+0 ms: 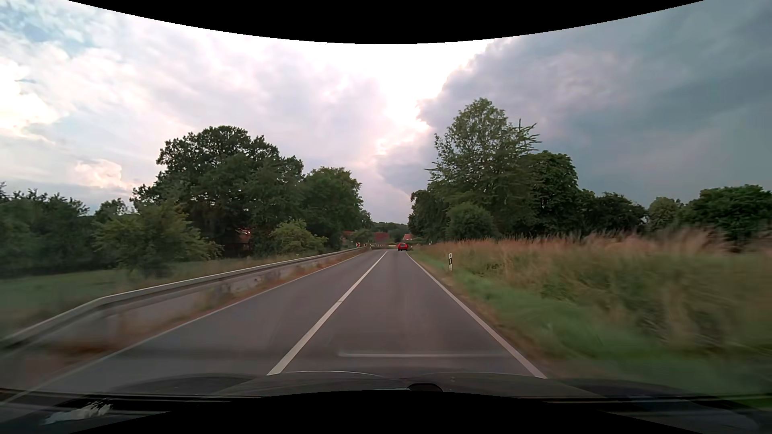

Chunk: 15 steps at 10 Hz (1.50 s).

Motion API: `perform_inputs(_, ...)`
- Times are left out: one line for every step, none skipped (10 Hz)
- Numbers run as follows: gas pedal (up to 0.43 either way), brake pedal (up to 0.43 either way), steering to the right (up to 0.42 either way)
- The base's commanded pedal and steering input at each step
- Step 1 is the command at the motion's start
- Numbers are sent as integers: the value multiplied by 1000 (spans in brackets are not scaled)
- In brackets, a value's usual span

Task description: Follow the waypoints while adhering to traffic rules and regulations

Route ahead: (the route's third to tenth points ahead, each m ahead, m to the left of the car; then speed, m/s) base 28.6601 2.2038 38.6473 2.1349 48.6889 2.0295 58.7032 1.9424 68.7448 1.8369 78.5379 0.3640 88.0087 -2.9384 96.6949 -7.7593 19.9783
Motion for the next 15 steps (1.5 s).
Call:
perform_inputs(138,0,-1)
perform_inputs(138,0,-1)
perform_inputs(138,0,-1)
perform_inputs(138,0,-1)
perform_inputs(138,0,-1)
perform_inputs(138,0,-1)
perform_inputs(138,0,-1)
perform_inputs(150,0,-1)
perform_inputs(150,0,-2)
perform_inputs(150,0,-5)
perform_inputs(150,0,-9)
perform_inputs(138,0,-11)
perform_inputs(138,0,-11)
perform_inputs(138,0,-10)
perform_inputs(138,0,-10)
